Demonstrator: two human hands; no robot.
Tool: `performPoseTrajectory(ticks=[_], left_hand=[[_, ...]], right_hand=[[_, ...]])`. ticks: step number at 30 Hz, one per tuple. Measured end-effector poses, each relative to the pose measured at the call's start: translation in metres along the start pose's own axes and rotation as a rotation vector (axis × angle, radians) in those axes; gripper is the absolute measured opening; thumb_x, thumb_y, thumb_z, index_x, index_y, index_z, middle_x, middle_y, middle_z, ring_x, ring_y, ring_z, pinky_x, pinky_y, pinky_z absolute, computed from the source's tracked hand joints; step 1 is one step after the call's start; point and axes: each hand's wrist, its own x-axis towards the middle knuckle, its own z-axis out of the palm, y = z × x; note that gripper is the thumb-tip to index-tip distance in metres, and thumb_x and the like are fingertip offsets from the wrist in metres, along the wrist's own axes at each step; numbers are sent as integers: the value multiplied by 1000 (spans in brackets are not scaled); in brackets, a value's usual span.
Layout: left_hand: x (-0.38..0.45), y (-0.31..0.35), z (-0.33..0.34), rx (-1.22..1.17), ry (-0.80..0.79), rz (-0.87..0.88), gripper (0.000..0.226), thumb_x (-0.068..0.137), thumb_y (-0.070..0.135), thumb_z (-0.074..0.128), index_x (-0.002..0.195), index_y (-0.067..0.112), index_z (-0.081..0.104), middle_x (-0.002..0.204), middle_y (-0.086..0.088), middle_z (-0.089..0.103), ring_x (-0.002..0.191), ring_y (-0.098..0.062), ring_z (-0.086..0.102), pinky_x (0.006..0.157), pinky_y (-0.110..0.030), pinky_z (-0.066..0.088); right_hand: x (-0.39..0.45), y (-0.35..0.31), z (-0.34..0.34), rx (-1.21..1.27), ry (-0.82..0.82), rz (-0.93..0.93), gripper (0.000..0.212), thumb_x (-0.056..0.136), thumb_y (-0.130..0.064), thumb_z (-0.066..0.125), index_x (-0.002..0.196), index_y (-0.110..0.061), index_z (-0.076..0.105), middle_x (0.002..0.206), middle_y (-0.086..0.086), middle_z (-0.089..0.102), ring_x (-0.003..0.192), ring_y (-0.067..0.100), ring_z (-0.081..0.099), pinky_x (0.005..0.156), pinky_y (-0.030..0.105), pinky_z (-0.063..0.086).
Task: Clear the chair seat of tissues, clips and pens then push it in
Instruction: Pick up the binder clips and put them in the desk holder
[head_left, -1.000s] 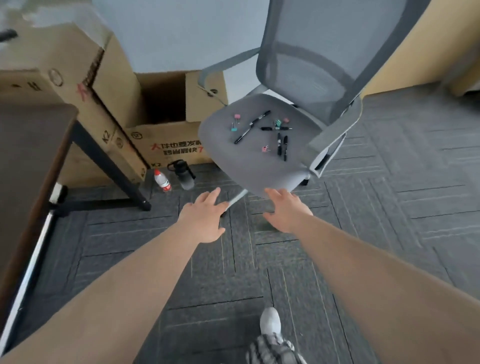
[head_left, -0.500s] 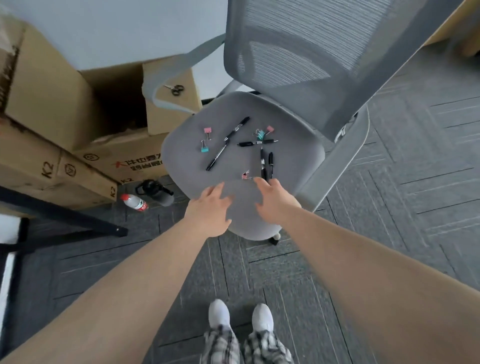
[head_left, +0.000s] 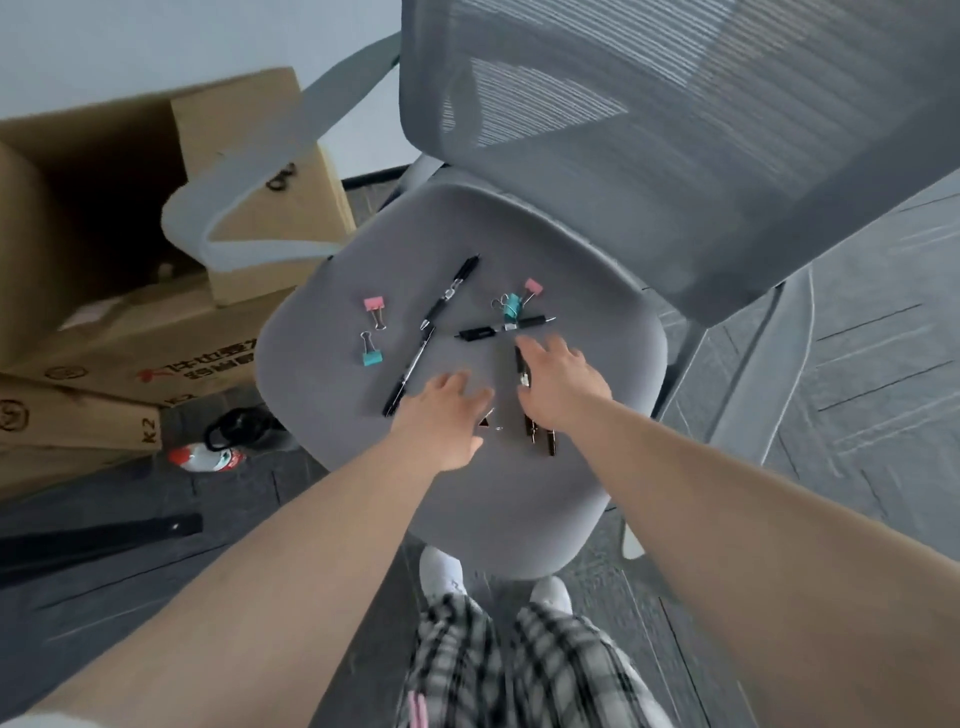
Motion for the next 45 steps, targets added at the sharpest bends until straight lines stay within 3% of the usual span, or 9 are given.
performPoseTrajectory(ticks=[8,14,19,23,29,33,36,41,45], left_hand=[[52,3,33,-42,-61,15,47,86,34,63,126,20,43,129,-8,37,111,-32,48,76,-42,49],[67,2,36,-90,-18,-58,31,85,2,47,114,14,41,113,-8,40,96,-29,46,63,-37,40],[71,1,31,-164,42,-166,30,84,4,44,113,7,39,108,-11,51,83,-30,46,65,-36,39],[75,-7,21,-336,188,-324,14,86,6,41,99,7,38,81,-9,46,66,-30,43,56,-33,31],[76,-41,4,-532,462,-616,14,84,14,49,88,10,36,85,-5,47,76,-31,45,64,-34,36],[78,-71,10,-530,505,-734,50,83,43,62,110,6,42,115,-13,50,103,-37,55,76,-46,46],[80,-83,17,-491,484,-765,63,83,47,64,123,5,40,123,-17,46,109,-42,54,79,-49,48],[82,-89,23,-511,457,-798,53,91,38,55,130,8,37,126,-18,42,112,-44,51,83,-49,46],[85,-92,27,-497,466,-731,37,95,22,49,124,2,39,124,-21,43,107,-44,52,78,-48,45]], right_hand=[[77,3,3,3,86,-22,55,94,-32,51,143,-31,26,152,7,22,132,37,32,94,52,42],[121,7,-4,-16,140,-88,56,92,-42,53,141,-29,30,144,9,31,130,32,34,92,49,43],[140,7,-1,-4,88,-99,51,93,-39,53,140,-26,34,147,14,28,128,37,36,98,50,39],[143,6,3,-40,78,-123,40,94,-32,53,131,-19,44,140,13,33,124,36,37,95,49,43],[146,1,4,38,61,-120,29,93,-15,53,120,-11,47,132,14,34,120,35,36,82,41,44],[148,-2,8,68,84,-80,22,91,-10,54,112,-7,50,129,14,36,116,34,39,78,39,43],[148,-5,12,94,120,-59,29,90,-11,52,117,-6,45,130,15,38,117,34,39,80,40,43],[147,-11,18,145,161,-61,44,93,-19,50,134,-13,35,132,16,37,120,34,37,87,43,45],[149,-16,23,98,166,-49,32,97,-18,50,127,-9,45,132,17,34,120,34,37,87,43,45]])
